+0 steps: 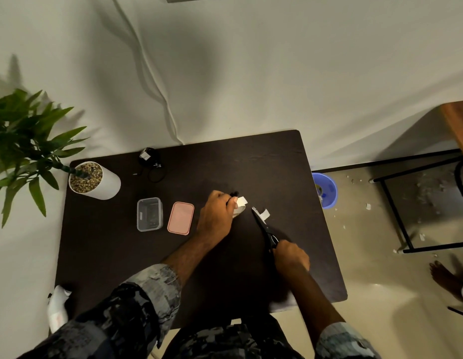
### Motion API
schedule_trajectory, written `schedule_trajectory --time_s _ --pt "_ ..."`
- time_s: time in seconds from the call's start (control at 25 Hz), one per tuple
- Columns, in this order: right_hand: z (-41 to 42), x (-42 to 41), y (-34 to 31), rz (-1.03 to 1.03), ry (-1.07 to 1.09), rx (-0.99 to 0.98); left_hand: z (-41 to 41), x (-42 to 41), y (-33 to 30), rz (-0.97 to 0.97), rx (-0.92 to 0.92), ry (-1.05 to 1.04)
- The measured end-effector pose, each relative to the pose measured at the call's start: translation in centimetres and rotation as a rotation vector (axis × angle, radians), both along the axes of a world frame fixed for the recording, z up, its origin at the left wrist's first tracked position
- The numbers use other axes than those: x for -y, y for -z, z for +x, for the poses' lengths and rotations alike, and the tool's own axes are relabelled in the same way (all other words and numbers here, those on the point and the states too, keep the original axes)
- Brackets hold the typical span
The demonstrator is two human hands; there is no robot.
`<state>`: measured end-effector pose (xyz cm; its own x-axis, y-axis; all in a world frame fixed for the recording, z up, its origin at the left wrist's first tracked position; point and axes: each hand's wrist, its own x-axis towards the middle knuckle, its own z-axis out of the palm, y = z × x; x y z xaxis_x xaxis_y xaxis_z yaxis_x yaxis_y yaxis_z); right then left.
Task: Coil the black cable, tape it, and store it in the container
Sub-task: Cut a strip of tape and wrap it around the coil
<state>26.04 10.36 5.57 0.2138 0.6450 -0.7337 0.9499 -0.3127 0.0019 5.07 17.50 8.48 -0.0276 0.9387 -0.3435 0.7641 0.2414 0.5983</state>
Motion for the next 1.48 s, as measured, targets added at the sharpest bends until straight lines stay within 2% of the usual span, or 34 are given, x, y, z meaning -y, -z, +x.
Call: schedule_trajectory --time_s 0.2,0.4,0.48,0.64,0.72,0.84,1.08,1.32,1.4,1.48 --pt "0.5 -1.1 -0.4 -0.059 -0.018 0.049 -0.1 -0.6 0.0 0.123 -0.164 0.13" --pt "0.7 -2.2 -0.9 0.089 0.0 0.076 0.1 -1.1 0.1 0.063 -0.13 0.094" --pt "0.7 -2.8 -0.2 0.13 0.084 0.004 0.0 -1.1 0.1 0.049 -0.111 0.079" --pt "0.6 -4.6 2.4 0.278 0.329 -0.263 -0.5 -1.1 -0.1 0.027 -0.071 0.058" --pt "0.2 -5.6 3.3 0.327 0.347 -0.345 -0.8 -1.0 0.1 -0.015 -0.026 0.049" --pt "-0.5 -6.6 4.9 0.326 0.328 -0.391 -1.0 -0.8 0.4 -0.081 0.067 0.013" --pt "-0.9 -7.3 5.6 0.314 0.354 -0.369 -1.3 -1.0 0.9 -0.117 0.089 -0.019" --pt "-0.5 -7.3 4.6 0.33 0.491 -0.352 -1.2 -1.0 0.2 -0.153 0.129 -0.033" --pt "-0.3 -7.3 3.6 0.387 0.566 -0.408 -1.0 -1.0 -0.4 -0.165 0.18 -0.034" --pt "-0.2 -7.3 2.0 0.483 0.671 -0.557 -1.1 -1.0 -1.0 -0.204 0.253 -0.05"
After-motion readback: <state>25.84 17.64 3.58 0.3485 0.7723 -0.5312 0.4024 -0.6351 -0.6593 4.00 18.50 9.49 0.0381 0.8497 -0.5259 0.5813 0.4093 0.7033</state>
